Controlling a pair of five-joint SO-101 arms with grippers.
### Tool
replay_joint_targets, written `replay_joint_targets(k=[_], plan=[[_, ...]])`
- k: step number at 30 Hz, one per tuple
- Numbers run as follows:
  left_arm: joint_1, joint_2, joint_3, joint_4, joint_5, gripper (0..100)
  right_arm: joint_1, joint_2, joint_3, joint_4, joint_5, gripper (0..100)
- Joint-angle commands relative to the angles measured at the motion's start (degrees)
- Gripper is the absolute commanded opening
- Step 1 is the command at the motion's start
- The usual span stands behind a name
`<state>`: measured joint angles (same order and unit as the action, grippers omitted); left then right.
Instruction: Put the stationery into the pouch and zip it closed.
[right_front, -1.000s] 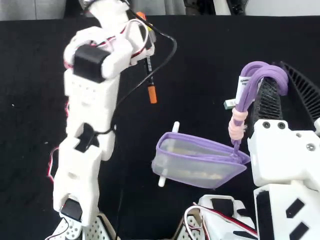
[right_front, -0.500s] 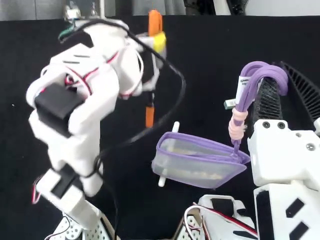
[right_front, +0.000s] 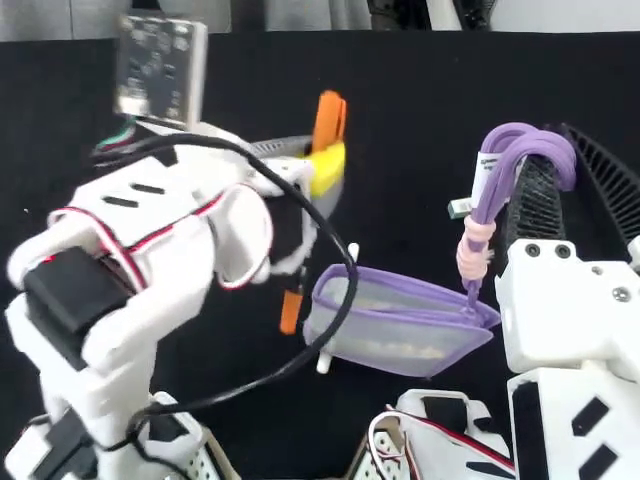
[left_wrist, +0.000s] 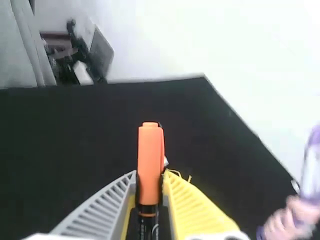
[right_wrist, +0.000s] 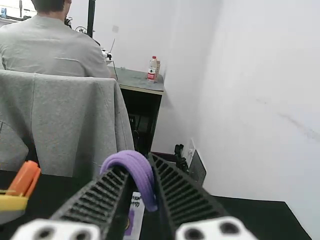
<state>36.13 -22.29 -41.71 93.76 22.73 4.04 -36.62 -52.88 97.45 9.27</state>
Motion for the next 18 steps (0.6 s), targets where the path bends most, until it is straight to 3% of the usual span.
replay_joint_targets(k=[1, 11, 14, 18], plan=[[5.0, -10.8, 14.6, -8.4, -0.9, 3, 0.0, 1.1, 0.2, -1.5, 0.7, 1.1], [7.4, -42.7, 57.1, -53.2, -1.0, 3, 0.0, 1.1, -0.1, -1.4, 0.7, 1.1], [8.6, -47.0, 64.7, -60.7, -3.9, 3, 0.0, 1.1, -0.1, -1.4, 0.7, 1.1], [12.4, -47.4, 68.4, -64.2, -4.5, 3, 0.0, 1.1, 0.0, -1.4, 0.7, 1.1]])
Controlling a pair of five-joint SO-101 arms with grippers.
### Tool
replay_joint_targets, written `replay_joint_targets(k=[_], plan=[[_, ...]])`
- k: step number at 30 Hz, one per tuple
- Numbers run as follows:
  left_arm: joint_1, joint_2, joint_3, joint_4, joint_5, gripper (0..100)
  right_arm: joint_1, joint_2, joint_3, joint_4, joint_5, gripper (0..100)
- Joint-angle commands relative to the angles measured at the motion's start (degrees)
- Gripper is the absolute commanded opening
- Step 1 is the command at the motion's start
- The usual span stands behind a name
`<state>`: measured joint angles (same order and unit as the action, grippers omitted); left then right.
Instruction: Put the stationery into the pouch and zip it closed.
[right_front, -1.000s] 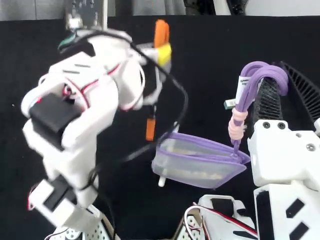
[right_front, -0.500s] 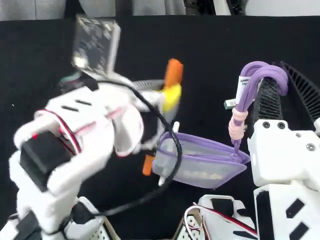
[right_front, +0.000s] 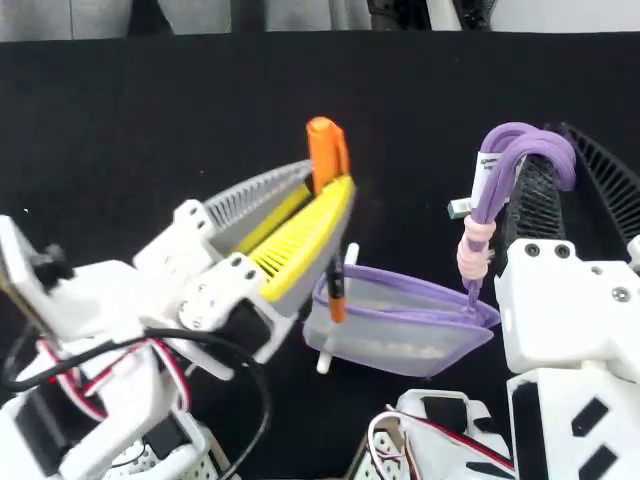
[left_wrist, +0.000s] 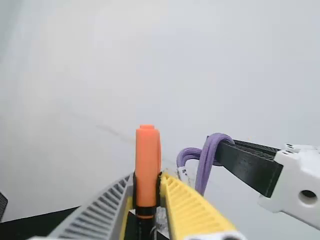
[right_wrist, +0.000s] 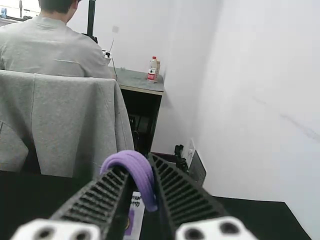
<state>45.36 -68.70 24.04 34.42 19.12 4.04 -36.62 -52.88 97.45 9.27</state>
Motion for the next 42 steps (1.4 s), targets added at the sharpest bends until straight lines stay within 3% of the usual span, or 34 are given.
replay_joint_targets(k=[1, 4, 9, 19, 26, 29, 36, 42], plan=[[3.6, -1.0, 2.9, -5.0, -0.9, 3, 0.0, 1.1, 0.0, -1.4, 0.7, 1.1], [3.6, -0.2, 3.2, -5.6, -1.1, 3, 0.0, 1.1, 0.0, -1.4, 0.7, 1.1], [3.5, 0.4, 8.9, -13.6, -11.2, 3, 0.0, 1.1, 0.0, -1.4, 0.7, 1.1], [3.6, -2.7, 25.5, -24.4, -22.2, 3, 0.0, 1.1, 0.2, -1.4, 2.8, 1.1], [4.1, -7.3, 33.9, -25.7, -27.2, 4, 0.0, 1.4, 0.3, -1.5, 2.8, 1.1], [3.8, -8.7, 34.3, -21.6, -26.6, 10, 0.0, 1.4, 0.3, -1.5, 2.8, 1.1], [4.1, -11.3, 23.4, -1.0, -19.9, 18, 0.0, 1.4, 0.3, -1.6, 2.7, 1.1], [3.6, -13.9, 18.6, 5.4, -20.3, 19, 0.0, 1.5, -0.1, -1.6, 2.5, 1.1]])
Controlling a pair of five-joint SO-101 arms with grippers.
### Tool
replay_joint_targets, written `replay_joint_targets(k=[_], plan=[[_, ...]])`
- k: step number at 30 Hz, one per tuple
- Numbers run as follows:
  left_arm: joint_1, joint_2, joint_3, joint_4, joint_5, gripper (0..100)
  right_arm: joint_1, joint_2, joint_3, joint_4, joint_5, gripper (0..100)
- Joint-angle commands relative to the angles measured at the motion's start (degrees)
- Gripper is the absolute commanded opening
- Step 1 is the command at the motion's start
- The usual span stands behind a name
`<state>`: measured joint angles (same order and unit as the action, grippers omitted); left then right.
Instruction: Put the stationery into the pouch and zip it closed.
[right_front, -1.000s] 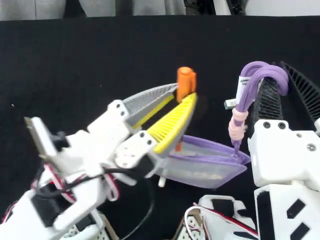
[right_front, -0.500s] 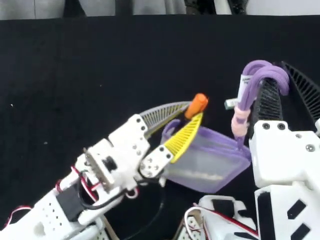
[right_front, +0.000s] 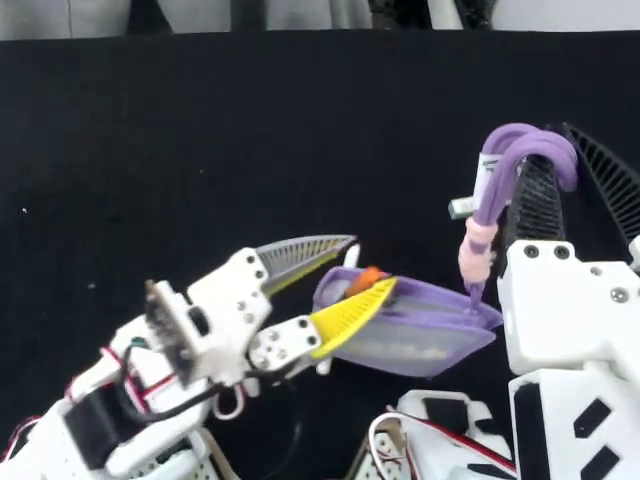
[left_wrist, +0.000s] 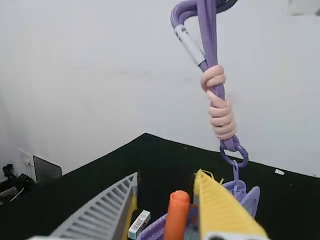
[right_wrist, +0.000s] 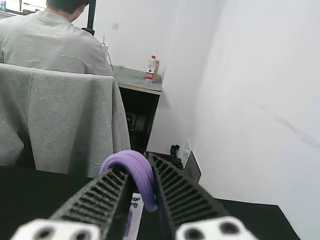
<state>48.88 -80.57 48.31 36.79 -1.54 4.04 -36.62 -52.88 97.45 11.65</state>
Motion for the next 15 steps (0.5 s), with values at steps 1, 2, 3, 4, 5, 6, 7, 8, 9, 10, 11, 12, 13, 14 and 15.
replay_joint_targets(k=[1, 2, 3, 4, 5, 6, 7, 8, 9, 10, 11, 12, 13, 14, 15], plan=[[0.1, -3.0, -6.2, 3.7, 0.4, 19, 0.0, 1.4, -0.2, -1.6, 0.2, 1.1], [0.1, -4.1, -6.8, 4.5, 0.4, 19, 0.0, 1.3, -0.2, -1.6, 0.2, 1.1], [0.1, -5.5, -7.5, 5.2, 0.4, 19, 0.0, 1.1, -0.2, -1.6, 0.2, 1.1], [0.1, -6.8, -8.3, 5.8, 0.4, 18, 0.0, 1.1, -0.2, -1.6, 0.2, 1.1], [0.1, -8.4, -9.2, 6.2, 0.7, 18, 0.4, 1.1, -0.3, -1.6, 0.2, 1.1], [-0.5, -9.9, -10.6, 6.8, 0.9, 18, 1.5, 1.1, -0.3, -1.7, 0.1, 1.1], [-2.0, -11.6, -12.3, 7.4, 2.0, 17, 3.0, 1.1, -0.3, -1.9, -0.1, 1.1], [-4.1, -12.9, -14.0, 8.2, 4.0, 15, 4.7, 1.1, -0.3, -2.4, -0.1, 1.1], [-6.7, -14.1, -15.6, 8.8, 6.2, 13, 6.4, 1.1, -0.3, -2.5, -0.2, 1.1], [-9.5, -15.0, -16.7, 9.3, 7.6, 11, 7.6, 1.1, -0.3, -2.9, -0.2, 1.1], [-12.4, -15.6, -17.3, 9.8, 8.7, 11, 8.5, 1.1, -0.3, -3.1, -0.2, 1.1], [-15.3, -15.9, -17.3, 10.2, 9.8, 11, 9.1, 1.1, -0.3, -3.1, -0.2, 1.1], [-17.8, -16.0, -17.0, 10.3, 10.3, 11, 9.2, 1.1, -0.3, -3.2, -0.2, 1.1], [-20.0, -16.0, -16.0, 9.9, 10.8, 11, 9.1, 1.1, -0.3, -3.2, -0.2, 1.1], [-21.9, -16.0, -14.3, 9.8, 11.4, 11, 9.2, 1.1, -0.3, -3.4, -0.2, 1.1]])
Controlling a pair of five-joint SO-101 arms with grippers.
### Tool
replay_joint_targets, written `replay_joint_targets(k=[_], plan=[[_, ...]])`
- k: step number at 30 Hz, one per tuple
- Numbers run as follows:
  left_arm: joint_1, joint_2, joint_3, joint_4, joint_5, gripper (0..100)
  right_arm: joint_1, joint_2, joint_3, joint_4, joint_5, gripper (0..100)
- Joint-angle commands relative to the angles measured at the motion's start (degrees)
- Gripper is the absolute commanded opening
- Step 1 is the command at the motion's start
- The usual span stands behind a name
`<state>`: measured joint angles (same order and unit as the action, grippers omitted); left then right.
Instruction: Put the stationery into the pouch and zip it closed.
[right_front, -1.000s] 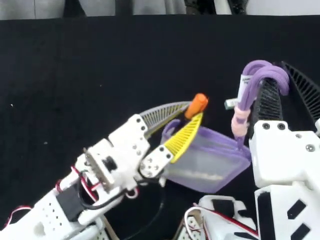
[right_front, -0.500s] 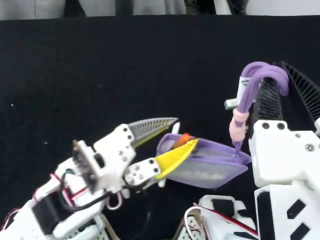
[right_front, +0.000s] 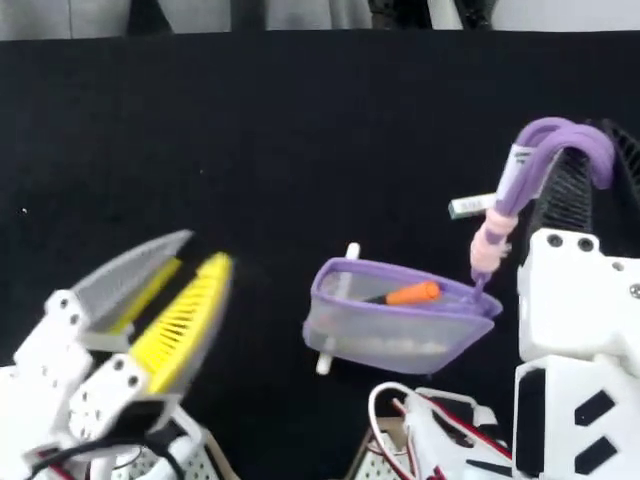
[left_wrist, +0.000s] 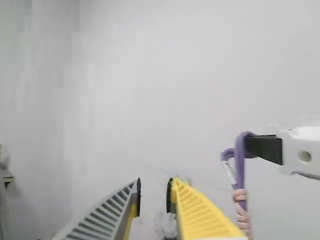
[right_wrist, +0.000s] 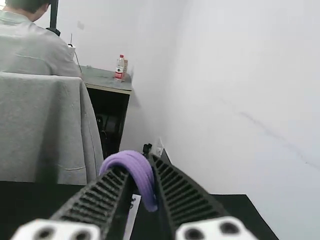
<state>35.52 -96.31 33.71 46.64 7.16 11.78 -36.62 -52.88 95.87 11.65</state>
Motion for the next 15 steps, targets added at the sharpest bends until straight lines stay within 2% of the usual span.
replay_joint_targets(k=[1, 9, 15], plan=[[-10.3, -0.4, 2.2, -0.6, 3.4, 11, 1.7, 1.0, -0.3, -2.3, -0.2, 1.1], [-21.4, -0.4, 23.3, -18.5, 8.9, 11, 1.8, 1.0, -0.3, -5.7, -0.2, 1.1], [-22.9, -0.2, 32.7, -28.8, 8.8, 11, 1.8, 1.0, -0.4, -8.8, -1.5, 1.1]])
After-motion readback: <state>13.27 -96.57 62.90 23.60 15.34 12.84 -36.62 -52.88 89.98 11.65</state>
